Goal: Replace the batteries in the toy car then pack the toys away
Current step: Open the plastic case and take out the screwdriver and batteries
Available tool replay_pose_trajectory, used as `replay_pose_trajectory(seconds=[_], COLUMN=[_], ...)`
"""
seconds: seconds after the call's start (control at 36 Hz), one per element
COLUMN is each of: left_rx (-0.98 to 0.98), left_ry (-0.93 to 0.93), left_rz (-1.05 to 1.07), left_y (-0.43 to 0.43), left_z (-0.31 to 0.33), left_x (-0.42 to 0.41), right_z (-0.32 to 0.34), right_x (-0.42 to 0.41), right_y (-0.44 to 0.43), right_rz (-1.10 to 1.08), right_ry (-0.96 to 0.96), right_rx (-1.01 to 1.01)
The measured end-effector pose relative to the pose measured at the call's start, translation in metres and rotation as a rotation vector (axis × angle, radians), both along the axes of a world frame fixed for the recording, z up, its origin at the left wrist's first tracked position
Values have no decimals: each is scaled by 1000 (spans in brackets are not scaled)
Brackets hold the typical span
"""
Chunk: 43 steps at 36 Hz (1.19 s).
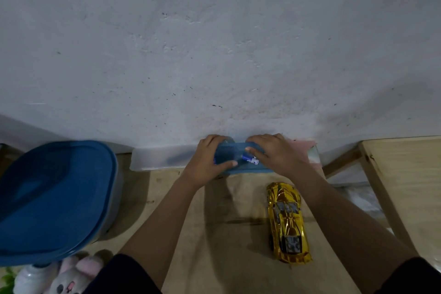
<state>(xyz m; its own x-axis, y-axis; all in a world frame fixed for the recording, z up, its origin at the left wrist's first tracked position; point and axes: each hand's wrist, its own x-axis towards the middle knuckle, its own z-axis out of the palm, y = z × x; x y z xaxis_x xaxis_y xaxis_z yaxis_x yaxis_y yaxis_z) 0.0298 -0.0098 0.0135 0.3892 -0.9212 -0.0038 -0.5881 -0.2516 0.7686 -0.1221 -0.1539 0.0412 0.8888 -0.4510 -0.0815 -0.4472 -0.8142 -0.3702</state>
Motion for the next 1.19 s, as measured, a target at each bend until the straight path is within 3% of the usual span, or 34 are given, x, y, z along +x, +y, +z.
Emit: replay_pose_trajectory(seconds=[0.17, 0.25, 0.36, 0.53, 0.83, 1.19], left_rx=[-15, 8, 25, 76, 86, 70], left_ry=[234, 323, 393, 428, 456, 472], left_rz=[162, 173, 152, 94, 103, 81], left_y=[2, 1, -3, -5, -4, -9], left_z=[12, 11, 10, 14, 12, 12], left_x=[5, 11, 21, 31, 34, 43], right_z=[-4, -7, -19, -32, -33, -40], right_x=[-16, -24, -32, -28, -6, 47], right_y=[7, 20, 33, 37, 49, 98], right_rz=[-105, -161, -157, -265, -221, -175], right_ry=[-348, -401, -332, -72, 153, 55], right_rx=[-34, -28, -11, -29, 40, 80])
